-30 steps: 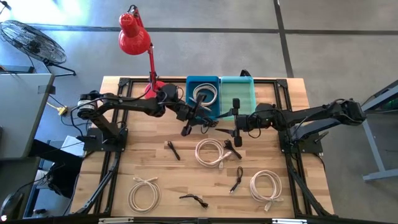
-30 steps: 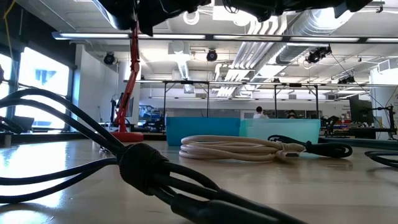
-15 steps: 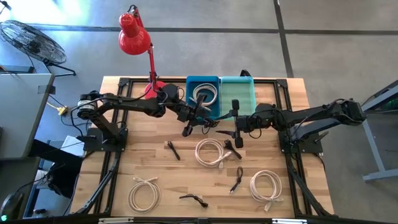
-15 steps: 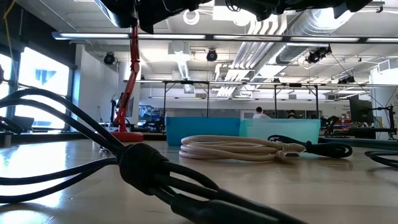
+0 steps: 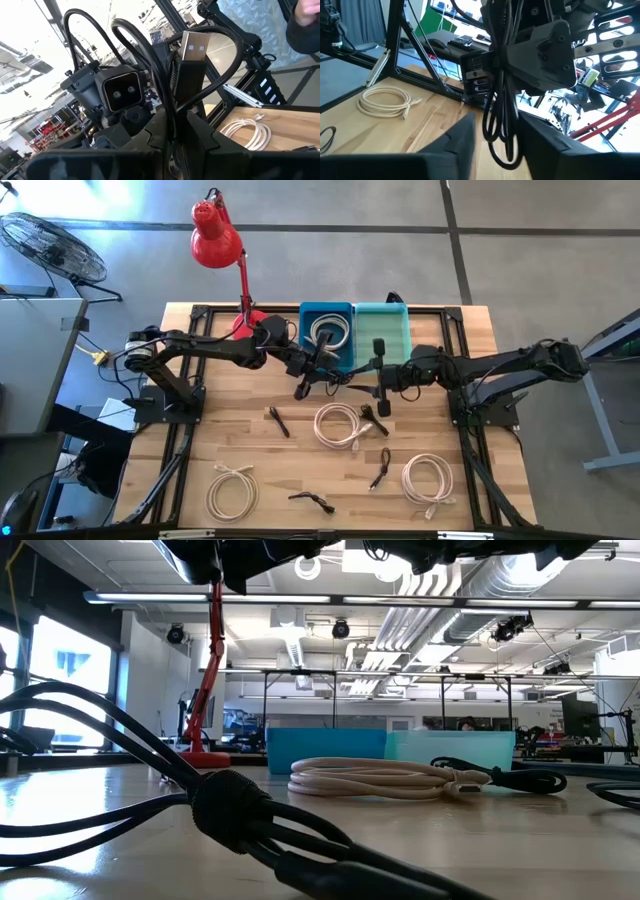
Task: Pick & Place USB Port
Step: Put the black charger cable into the green bin
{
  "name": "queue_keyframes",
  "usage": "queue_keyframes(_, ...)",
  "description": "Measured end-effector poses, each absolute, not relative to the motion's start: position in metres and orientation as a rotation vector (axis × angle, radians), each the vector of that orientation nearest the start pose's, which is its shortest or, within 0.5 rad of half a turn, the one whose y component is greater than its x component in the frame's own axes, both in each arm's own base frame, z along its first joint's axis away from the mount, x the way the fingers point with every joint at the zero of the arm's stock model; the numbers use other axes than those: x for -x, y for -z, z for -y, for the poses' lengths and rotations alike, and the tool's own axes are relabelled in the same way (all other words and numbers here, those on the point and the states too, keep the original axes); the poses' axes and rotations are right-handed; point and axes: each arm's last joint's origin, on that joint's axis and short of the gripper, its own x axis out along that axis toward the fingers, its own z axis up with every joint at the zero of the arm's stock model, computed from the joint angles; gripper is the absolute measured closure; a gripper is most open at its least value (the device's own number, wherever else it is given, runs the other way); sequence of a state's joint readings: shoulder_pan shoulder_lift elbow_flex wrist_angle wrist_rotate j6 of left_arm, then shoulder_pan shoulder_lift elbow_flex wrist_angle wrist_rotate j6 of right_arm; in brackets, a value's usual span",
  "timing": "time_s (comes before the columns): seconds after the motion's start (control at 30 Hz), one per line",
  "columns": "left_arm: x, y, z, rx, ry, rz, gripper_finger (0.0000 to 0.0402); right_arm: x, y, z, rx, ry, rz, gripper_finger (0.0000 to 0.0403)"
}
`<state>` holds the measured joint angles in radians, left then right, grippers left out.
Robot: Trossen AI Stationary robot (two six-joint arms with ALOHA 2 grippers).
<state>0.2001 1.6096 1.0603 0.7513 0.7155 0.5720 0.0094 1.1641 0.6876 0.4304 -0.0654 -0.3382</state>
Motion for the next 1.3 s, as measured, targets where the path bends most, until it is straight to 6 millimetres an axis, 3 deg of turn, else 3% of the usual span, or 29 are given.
queue_keyframes(0.17, -0.355, -0.308, -0.053, -0.644, 0.438, 0.315, 0.0372, -0.257, -0.282, 0.002, 0.335, -0.059, -0.036, 0.0377)
queue_keyframes(0.23, -0.355, -0.307, -0.053, -0.64, 0.435, 0.308, 0.0372, -0.257, -0.282, 0.004, 0.333, -0.052, -0.04, 0.0392)
queue_keyframes(0.37, -0.355, -0.307, -0.054, -0.637, 0.427, 0.299, 0.0367, -0.257, -0.282, 0.006, 0.308, -0.007, -0.054, 0.0394)
queue_keyframes(0.63, -0.356, -0.304, -0.055, -0.552, 0.431, 0.252, 0.0259, -0.257, -0.281, 0.007, 0.318, 0.039, -0.064, 0.0399)
queue_keyframes(0.83, -0.357, -0.299, -0.056, -0.53, 0.417, 0.2, 0.0212, -0.254, -0.279, 0.008, 0.328, 0.096, -0.116, 0.04)
queue_keyframes(1.13, -0.353, -0.282, -0.064, -0.54, 0.144, -0.113, 0.0205, -0.215, -0.29, 0.0, 0.409, 0.371, -0.283, 0.0402)
queue_keyframes(1.3, -0.344, -0.285, -0.066, -0.558, 0.036, -0.232, 0.0204, -0.192, -0.291, 0.009, 0.379, 0.604, -0.383, 0.0402)
